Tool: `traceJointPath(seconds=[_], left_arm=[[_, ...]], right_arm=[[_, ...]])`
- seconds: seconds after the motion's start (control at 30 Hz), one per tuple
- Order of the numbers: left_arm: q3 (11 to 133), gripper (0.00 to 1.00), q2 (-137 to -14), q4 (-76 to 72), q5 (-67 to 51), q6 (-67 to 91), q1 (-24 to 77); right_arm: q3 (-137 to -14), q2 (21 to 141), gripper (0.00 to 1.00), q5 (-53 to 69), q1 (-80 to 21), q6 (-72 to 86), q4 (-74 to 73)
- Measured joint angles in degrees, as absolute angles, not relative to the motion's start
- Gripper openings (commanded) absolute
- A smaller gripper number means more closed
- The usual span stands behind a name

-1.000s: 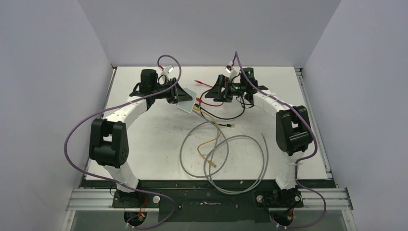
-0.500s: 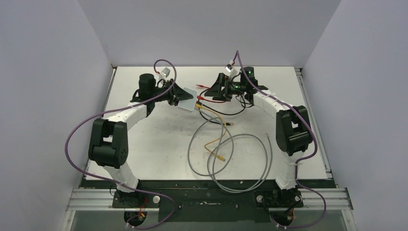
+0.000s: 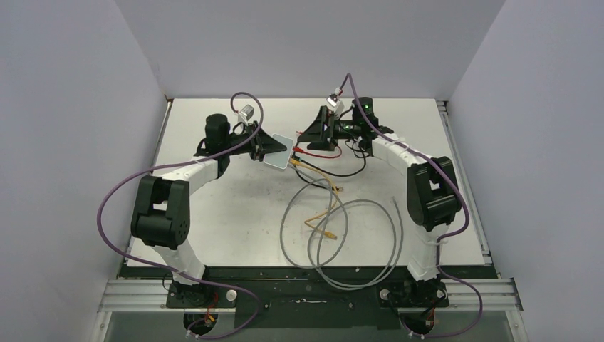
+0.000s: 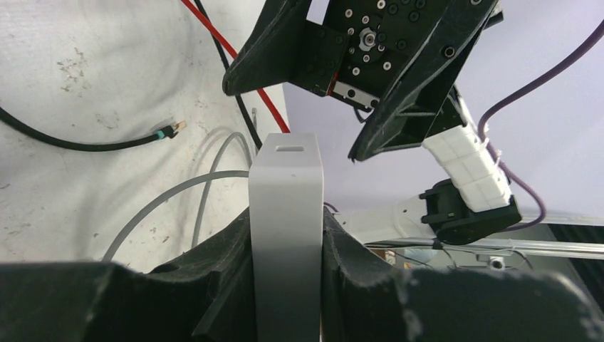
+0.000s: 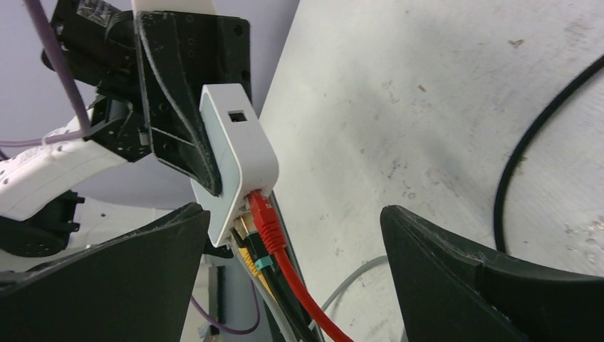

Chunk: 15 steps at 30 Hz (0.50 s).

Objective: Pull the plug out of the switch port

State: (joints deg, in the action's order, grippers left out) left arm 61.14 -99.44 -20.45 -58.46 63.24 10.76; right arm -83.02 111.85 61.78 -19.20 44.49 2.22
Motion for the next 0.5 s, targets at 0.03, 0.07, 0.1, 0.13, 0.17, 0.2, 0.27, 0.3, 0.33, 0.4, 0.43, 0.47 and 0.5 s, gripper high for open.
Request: traceJointPath(seconds=[0.03,0.07,0.1,0.13,0.17,0.2,0.27,0.3,0.33,0.4,0.43,0.47,0.5], left_arm=[[60.62,0.00,-99.44,-21.87,-58.57,64.36,10.76],[59.90,0.00,-99.44,-23.88,-58.67,65.78,10.74],[59.35,0.00,-99.44,-25.34,-58.78,67.02,10.74],[59.00,0.00,-99.48,-26.35,-58.87,67.83,10.74],[58.72,0.00,-99.57,-27.40,-58.98,68.93,10.74],[58.70,0.00,-99.70,-28.03,-59.02,69.69,10.76],[58.70,0.00,-99.98,-29.19,-59.02,70.61,10.74],[58.70,0.00,-100.03,-29.45,-59.02,70.98,10.74],[58.70,0.00,-100.03,-29.63,-59.02,71.24,10.74],[58.70,0.00,-100.03,-29.82,-59.05,71.46,10.74],[58.70,0.00,-100.03,-29.82,-59.02,71.48,10.74],[58.70,0.00,-100.03,-29.82,-59.02,71.53,10.74],[58.70,0.00,-100.05,-29.80,-59.02,71.57,10.74]], right_arm=[[-83.02,111.87,0.89,62.15,-19.64,45.50,3.11],[-83.02,111.96,0.86,62.50,-19.99,46.50,4.08],[-83.02,112.03,0.84,62.83,-20.25,47.72,5.26],[-83.00,112.12,0.83,63.18,-20.43,49.06,6.63],[-82.98,112.20,0.82,63.53,-20.71,50.37,7.97],[-82.89,112.27,0.80,63.83,-20.95,51.66,9.34],[-82.67,112.29,0.77,64.40,-21.28,53.67,11.55],[-82.59,112.29,0.75,64.62,-21.34,54.57,12.34],[-82.56,112.29,0.74,64.88,-21.39,55.16,12.93],[-82.48,112.29,0.69,65.14,-21.39,56.23,13.89],[-82.48,112.29,0.67,65.34,-21.39,56.51,14.15],[-82.48,112.31,0.65,65.45,-21.39,56.80,14.35],[-82.46,112.31,0.64,65.52,-21.39,57.10,14.50]])
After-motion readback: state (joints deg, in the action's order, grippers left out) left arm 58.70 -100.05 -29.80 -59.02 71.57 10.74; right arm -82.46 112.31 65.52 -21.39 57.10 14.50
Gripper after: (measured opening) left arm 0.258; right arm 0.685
